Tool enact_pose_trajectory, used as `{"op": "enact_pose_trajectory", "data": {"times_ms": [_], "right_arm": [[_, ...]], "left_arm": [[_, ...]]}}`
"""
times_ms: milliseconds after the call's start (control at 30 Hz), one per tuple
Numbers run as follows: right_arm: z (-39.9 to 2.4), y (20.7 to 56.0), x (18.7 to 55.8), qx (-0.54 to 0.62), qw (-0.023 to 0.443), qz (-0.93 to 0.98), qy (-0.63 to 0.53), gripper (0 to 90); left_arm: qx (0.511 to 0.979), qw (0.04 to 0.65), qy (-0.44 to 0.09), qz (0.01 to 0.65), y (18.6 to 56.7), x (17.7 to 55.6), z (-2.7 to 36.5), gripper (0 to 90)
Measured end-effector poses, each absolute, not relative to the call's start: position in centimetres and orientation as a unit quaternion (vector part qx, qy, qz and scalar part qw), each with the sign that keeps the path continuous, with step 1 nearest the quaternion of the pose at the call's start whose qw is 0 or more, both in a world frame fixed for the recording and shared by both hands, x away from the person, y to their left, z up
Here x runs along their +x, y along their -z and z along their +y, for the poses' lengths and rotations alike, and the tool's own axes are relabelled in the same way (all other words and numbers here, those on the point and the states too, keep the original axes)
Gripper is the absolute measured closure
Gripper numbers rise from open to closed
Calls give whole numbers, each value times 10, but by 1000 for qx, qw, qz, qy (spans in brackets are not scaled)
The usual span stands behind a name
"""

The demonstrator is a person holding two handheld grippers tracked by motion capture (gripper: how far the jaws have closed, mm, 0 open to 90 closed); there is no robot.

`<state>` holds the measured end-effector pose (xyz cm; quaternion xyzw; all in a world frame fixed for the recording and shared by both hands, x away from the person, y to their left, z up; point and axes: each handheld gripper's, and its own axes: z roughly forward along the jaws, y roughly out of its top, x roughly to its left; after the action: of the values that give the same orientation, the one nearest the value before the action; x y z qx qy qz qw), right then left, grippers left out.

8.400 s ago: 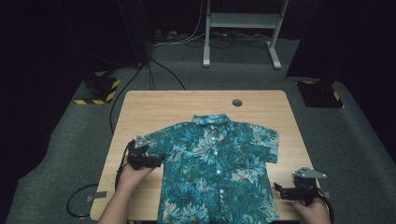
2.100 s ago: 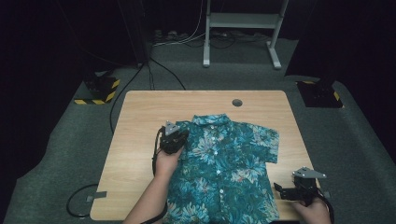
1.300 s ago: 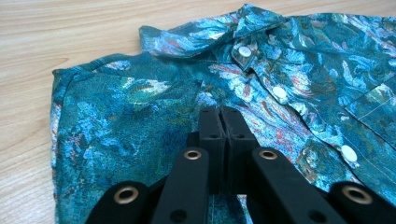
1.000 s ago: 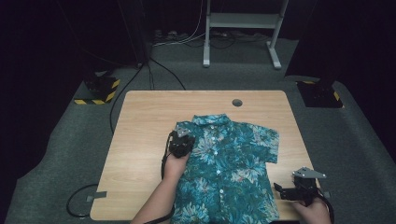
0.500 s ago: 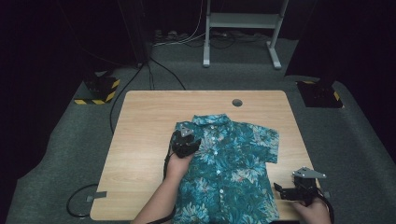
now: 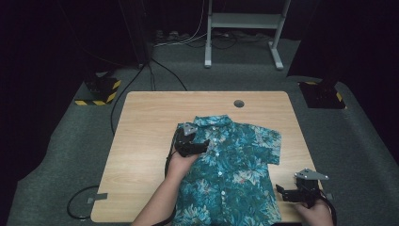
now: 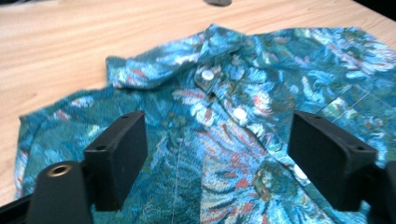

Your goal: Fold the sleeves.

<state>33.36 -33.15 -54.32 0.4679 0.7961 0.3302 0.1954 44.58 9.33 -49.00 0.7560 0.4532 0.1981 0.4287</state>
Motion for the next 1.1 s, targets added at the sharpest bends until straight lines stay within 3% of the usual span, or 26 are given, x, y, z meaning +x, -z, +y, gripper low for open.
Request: {"op": "enact_pose_trajectory", "data": {"times_ms": [300, 1100], "right_arm": [[-332, 543, 334, 468, 196, 796, -330, 0], [-332, 543, 334, 468, 196, 796, -330, 0]], "left_arm": [[745, 463, -203, 435, 473, 438, 101, 43], [741, 474, -196, 433, 476, 424, 130, 27]]}}
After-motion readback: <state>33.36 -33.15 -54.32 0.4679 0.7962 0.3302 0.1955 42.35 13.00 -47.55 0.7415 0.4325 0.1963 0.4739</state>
